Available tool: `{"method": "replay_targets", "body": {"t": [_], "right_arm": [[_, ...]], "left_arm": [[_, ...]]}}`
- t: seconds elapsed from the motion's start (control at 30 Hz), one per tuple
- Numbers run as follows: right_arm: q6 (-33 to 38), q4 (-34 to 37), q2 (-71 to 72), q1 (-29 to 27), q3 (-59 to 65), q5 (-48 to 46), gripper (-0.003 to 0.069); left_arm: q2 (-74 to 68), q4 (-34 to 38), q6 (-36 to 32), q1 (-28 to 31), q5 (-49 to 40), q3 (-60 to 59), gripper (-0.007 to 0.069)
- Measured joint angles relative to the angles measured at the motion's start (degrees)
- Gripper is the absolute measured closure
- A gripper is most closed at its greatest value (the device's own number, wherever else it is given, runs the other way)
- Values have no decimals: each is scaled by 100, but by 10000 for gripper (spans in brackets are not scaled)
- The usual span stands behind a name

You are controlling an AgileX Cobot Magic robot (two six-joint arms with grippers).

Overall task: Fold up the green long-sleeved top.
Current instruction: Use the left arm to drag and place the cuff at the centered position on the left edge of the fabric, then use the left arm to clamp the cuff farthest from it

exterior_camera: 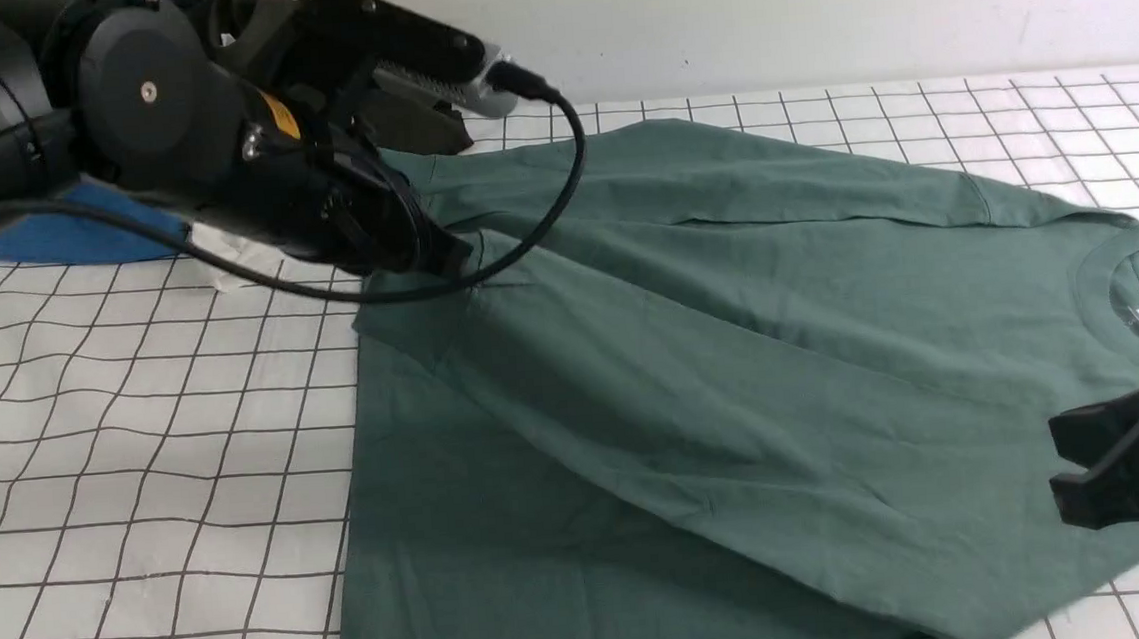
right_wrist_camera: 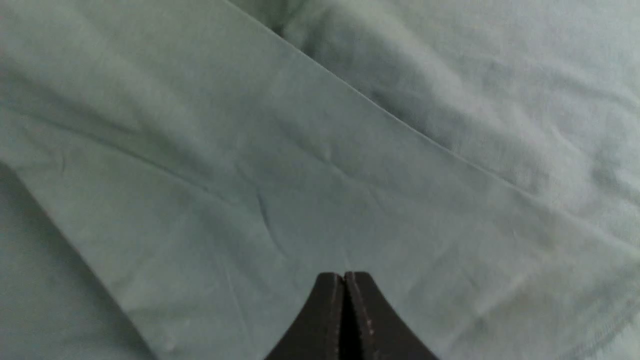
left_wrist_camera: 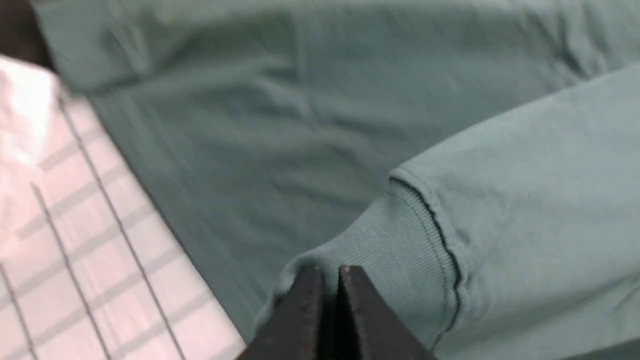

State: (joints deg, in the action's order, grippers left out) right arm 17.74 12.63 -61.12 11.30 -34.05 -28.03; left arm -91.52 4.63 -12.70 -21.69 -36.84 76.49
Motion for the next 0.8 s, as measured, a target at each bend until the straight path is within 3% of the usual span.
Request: {"method": "replay_targets", "body": {"t": [0.23, 0.4, 0.47, 0.63, 0.8], "right_arm": [[0, 295, 0, 0, 0, 0, 669], [0, 485, 0, 0, 0, 5, 669], [0, 508, 0, 0, 0, 5, 669], [9, 606, -262, 107, 0, 203, 669], [22, 711, -782, 312, 0, 300, 669]], "left_arm": [[-1239, -72, 36, 354, 564, 386, 585], [-2043, -72, 413, 681, 370, 1175, 387], [-2185, -72, 501, 747, 189, 1530, 360], [-3457, -36, 749, 1175, -1294, 3880, 314], [-4724, 217, 920, 1456, -1965, 5916, 314]]}}
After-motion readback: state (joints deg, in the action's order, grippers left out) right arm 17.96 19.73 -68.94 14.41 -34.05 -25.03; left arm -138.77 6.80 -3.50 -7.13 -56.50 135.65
